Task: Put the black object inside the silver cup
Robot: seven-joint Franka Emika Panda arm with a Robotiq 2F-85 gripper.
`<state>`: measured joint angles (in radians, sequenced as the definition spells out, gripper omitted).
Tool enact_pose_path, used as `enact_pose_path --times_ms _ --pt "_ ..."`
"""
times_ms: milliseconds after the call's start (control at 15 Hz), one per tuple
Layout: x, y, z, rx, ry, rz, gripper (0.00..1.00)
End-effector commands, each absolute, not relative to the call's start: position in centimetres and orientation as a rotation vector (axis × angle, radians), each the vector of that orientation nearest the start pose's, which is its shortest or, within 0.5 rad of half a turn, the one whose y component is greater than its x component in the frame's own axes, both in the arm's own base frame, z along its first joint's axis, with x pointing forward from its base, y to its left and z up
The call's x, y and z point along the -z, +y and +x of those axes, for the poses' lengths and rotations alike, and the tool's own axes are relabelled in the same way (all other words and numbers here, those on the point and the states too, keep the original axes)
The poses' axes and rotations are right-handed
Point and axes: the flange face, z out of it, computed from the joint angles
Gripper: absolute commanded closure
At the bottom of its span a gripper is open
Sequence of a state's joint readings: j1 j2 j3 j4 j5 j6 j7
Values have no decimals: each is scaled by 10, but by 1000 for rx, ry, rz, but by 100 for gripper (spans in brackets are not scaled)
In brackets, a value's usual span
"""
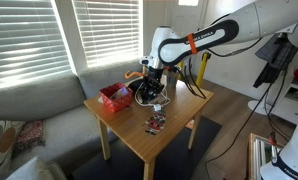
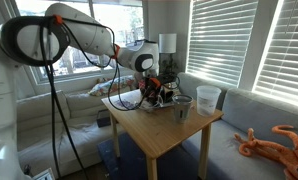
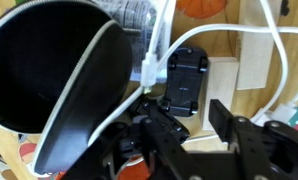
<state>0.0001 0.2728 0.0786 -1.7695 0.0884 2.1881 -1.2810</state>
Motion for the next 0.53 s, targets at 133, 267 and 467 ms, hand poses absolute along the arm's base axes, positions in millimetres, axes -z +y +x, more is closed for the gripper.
enact_pose_path --times_ms 133,267,467 --pt "-424 46 647 278 -1878 -2458 11" --pt "-422 46 648 270 -1863 -2458 7" --pt "-419 44 649 261 -1833 -2475 15"
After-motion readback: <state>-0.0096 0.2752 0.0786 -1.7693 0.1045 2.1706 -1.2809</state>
